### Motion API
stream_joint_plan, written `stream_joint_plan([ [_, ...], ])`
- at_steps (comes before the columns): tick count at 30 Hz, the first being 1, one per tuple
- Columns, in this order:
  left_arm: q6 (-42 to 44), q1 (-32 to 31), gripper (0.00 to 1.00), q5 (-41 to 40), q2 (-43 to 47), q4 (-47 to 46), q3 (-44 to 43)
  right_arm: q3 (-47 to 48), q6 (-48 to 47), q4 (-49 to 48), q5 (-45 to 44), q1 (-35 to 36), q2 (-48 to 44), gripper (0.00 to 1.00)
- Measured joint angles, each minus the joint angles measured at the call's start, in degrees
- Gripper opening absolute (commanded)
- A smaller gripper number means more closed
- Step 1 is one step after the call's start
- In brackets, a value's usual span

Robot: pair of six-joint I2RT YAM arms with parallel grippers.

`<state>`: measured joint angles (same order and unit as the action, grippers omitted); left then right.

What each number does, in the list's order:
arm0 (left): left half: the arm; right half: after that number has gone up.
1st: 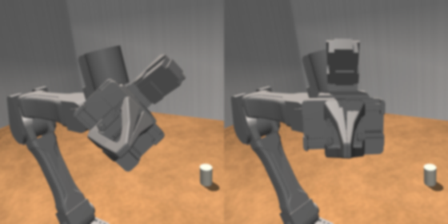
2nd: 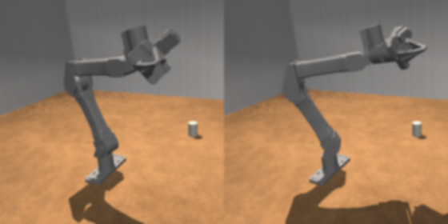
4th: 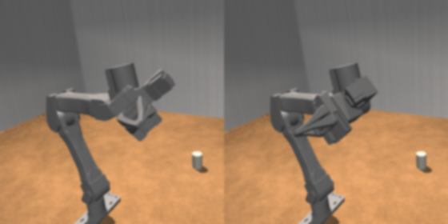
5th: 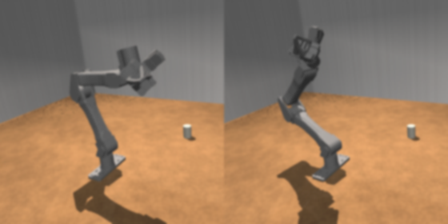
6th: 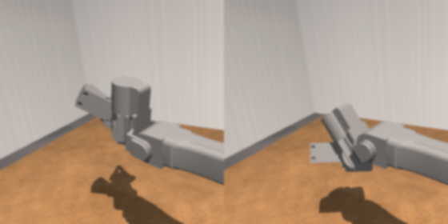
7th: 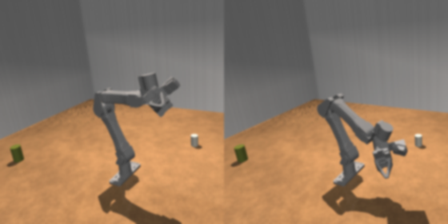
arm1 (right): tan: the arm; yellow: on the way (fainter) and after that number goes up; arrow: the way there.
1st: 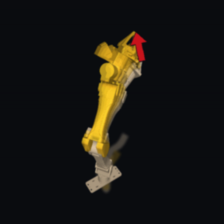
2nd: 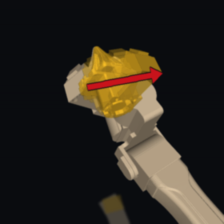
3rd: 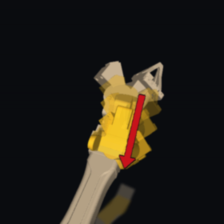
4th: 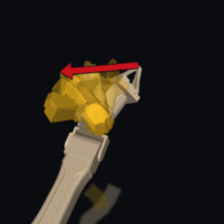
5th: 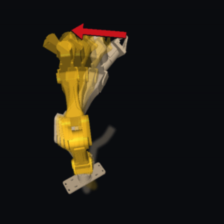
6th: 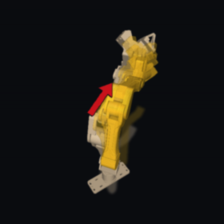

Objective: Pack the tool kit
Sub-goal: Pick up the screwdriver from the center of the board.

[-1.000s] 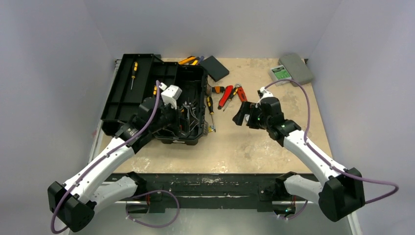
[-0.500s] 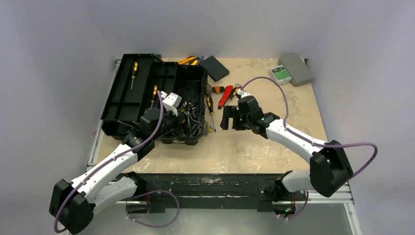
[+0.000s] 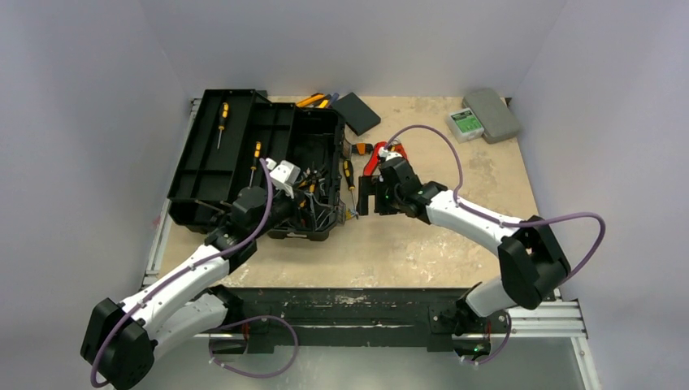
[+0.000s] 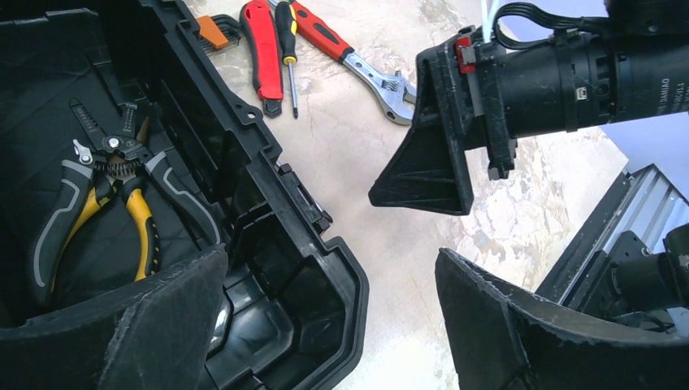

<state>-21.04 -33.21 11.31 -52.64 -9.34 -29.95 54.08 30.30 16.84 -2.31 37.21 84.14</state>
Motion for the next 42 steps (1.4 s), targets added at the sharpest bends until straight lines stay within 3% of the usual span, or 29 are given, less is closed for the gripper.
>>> stream_joint_plan([
  [11, 1.33, -0.22, 0.95, -0.07, 1.81, -1.64, 1.81, 4.17, -0.22, 0.83, -3.69, 4.2, 5.73, 0.92],
  [24, 2.19, -0.24, 0.95, -0.26, 2.12, -1.99, 1.81, 8.98, 1.14, 2.54, -5.73, 8.72, 13.68, 0.8],
  [32, 2.21, -0.24, 0.95, -0.48, 2.8, -1.95, 1.81, 10.75, 3.72, 3.61, -9.6, 8.74, 15.34, 0.68],
  [42, 2.62, -0.24, 0.95, -0.63, 3.04, -1.95, 1.81, 16.76, 3.74, 5.49, -14.49, 7.98, 19.19, 0.61],
])
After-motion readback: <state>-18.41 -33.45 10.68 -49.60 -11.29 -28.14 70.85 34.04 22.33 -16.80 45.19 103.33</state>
